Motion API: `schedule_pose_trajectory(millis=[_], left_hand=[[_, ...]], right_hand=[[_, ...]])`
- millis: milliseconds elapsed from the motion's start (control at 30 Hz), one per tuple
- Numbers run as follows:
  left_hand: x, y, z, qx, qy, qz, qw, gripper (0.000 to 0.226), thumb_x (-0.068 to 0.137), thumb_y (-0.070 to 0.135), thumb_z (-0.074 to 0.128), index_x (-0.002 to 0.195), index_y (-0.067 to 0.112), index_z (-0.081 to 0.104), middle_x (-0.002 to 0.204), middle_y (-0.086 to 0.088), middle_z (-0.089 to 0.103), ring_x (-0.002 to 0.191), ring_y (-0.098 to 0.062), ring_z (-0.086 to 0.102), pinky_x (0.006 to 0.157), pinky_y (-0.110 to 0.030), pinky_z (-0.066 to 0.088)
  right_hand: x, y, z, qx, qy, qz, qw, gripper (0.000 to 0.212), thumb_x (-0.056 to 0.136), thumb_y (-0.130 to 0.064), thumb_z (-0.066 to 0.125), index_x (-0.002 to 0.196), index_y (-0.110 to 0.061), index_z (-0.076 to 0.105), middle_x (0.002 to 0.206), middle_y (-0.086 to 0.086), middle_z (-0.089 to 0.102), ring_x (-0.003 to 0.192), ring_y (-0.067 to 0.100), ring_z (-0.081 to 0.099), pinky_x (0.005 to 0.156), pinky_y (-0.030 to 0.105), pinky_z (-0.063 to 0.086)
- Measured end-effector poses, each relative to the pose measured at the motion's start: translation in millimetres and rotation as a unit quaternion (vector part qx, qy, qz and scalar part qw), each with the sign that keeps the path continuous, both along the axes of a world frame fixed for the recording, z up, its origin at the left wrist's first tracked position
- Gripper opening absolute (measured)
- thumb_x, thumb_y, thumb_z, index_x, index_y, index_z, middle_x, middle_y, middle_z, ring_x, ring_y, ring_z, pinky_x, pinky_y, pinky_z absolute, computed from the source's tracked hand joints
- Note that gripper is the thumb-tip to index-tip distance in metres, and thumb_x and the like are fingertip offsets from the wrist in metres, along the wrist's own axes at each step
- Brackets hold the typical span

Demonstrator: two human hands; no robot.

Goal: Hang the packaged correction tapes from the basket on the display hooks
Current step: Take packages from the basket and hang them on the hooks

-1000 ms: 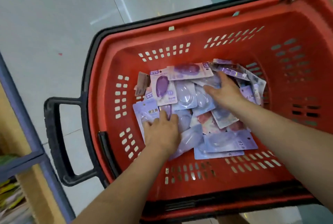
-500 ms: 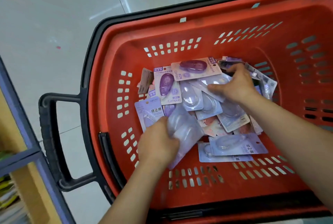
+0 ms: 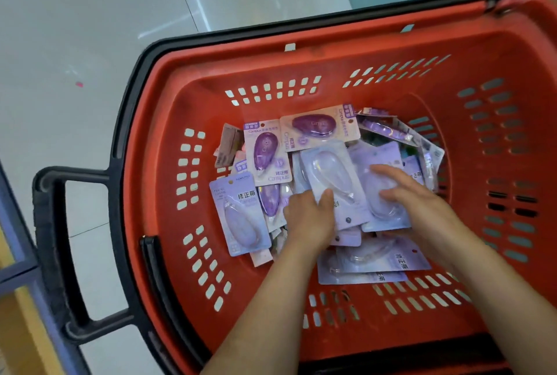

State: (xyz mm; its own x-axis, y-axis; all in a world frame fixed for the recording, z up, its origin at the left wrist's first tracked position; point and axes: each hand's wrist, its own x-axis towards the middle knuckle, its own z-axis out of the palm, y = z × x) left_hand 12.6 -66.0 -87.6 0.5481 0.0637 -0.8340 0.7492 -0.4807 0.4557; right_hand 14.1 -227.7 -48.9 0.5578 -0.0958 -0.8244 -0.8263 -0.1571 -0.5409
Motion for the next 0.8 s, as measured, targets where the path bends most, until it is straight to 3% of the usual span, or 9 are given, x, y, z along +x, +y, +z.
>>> schedule_pose_trajectory(millis=[33, 133, 300, 367, 433, 533, 600, 700, 800], left_hand=[[0, -3, -1, -0.005, -0.001, -0.032, 0.999, 0.045, 0.098, 0.040, 0.042, 0.110, 0.003, 0.064, 0.116, -0.022, 0.064, 0.114, -0.039, 0.055, 0.100, -0.046, 0.043], [-3, 0, -3, -0.061, 0.016, 0.002, 0.998, 0.034, 0.103, 0.029, 0.043, 0.122, 0.006, 0.061, 0.122, -0.014, 0.064, 0.117, -0.032, 0.057, 0.101, -0.042, 0.044], [-12, 16, 3, -0.082, 0.025, 0.159, 0.983, 0.019, 0.102, 0.022, 0.047, 0.096, 0.021, 0.065, 0.105, -0.009, 0.072, 0.102, -0.030, 0.066, 0.094, -0.048, 0.052], [-15, 17, 8, -0.108, 0.029, 0.186, 0.976, 0.018, 0.101, 0.022, 0.050, 0.094, 0.020, 0.067, 0.105, -0.010, 0.073, 0.103, -0.032, 0.067, 0.095, -0.052, 0.052], [-17, 12, 14, -0.170, 0.041, 0.196, 0.965, 0.018, 0.094, 0.026, 0.056, 0.100, 0.017, 0.070, 0.105, -0.010, 0.075, 0.103, -0.033, 0.069, 0.096, -0.058, 0.050], [-16, -4, 20, -0.210, 0.058, 0.180, 0.959, 0.017, 0.100, 0.017, 0.054, 0.103, 0.015, 0.070, 0.104, -0.012, 0.075, 0.102, -0.034, 0.069, 0.095, -0.058, 0.051], [-13, -10, 22, -0.194, 0.057, 0.144, 0.969, 0.015, 0.092, 0.026, 0.064, 0.099, 0.016, 0.071, 0.100, -0.019, 0.073, 0.098, -0.040, 0.069, 0.090, -0.060, 0.053], [-5, -6, 24, -0.136, 0.034, 0.101, 0.985, 0.033, 0.069, 0.041, 0.073, 0.093, 0.019, 0.071, 0.091, -0.015, 0.072, 0.087, -0.034, 0.071, 0.084, -0.055, 0.057], [3, 2, 20, 0.019, -0.085, 0.026, 0.996, 0.034, 0.085, 0.031, 0.069, 0.117, 0.019, 0.065, 0.106, -0.002, 0.067, 0.099, -0.021, 0.064, 0.091, -0.039, 0.052]], right_hand=[[2, 0, 2, 0.010, 0.008, 0.021, 1.000, 0.033, 0.089, -0.037, 0.068, 0.119, -0.049, 0.063, 0.136, -0.019, 0.054, 0.128, 0.006, 0.046, 0.103, 0.044, 0.045], [3, -1, 1, -0.007, -0.016, 0.064, 0.998, 0.067, 0.061, -0.051, 0.081, 0.125, -0.046, 0.061, 0.138, -0.022, 0.050, 0.134, 0.004, 0.042, 0.108, 0.043, 0.042], [-5, -10, -13, -0.061, -0.102, 0.004, 0.993, 0.042, 0.094, -0.008, 0.064, 0.119, -0.041, 0.064, 0.140, -0.013, 0.054, 0.129, -0.002, 0.042, 0.104, 0.019, 0.036], [-9, -6, -18, -0.034, -0.083, -0.043, 0.995, 0.037, 0.098, -0.008, 0.056, 0.109, -0.040, 0.070, 0.130, -0.012, 0.063, 0.121, 0.008, 0.053, 0.103, 0.033, 0.046], [-10, 1, -15, 0.028, -0.051, -0.057, 0.997, 0.020, 0.097, -0.031, 0.061, 0.112, -0.029, 0.074, 0.118, -0.009, 0.071, 0.116, 0.015, 0.061, 0.107, 0.048, 0.046], [-10, 9, -11, 0.114, -0.038, -0.060, 0.991, 0.044, 0.077, -0.046, 0.074, 0.111, -0.018, 0.073, 0.109, 0.004, 0.076, 0.104, 0.023, 0.071, 0.094, 0.042, 0.052], [-8, 8, -8, 0.120, -0.059, -0.062, 0.989, 0.043, 0.067, -0.034, 0.077, 0.107, -0.019, 0.071, 0.101, 0.002, 0.077, 0.093, 0.020, 0.074, 0.081, 0.035, 0.056], [-6, -2, -7, 0.071, -0.069, -0.081, 0.992, 0.042, 0.062, -0.032, 0.083, 0.101, -0.019, 0.073, 0.097, 0.004, 0.077, 0.090, 0.025, 0.074, 0.081, 0.038, 0.057], [-6, -14, -10, 0.023, -0.059, -0.131, 0.989, 0.015, 0.079, -0.014, 0.078, 0.093, -0.019, 0.073, 0.090, 0.006, 0.077, 0.082, 0.030, 0.071, 0.078, 0.040, 0.056]])
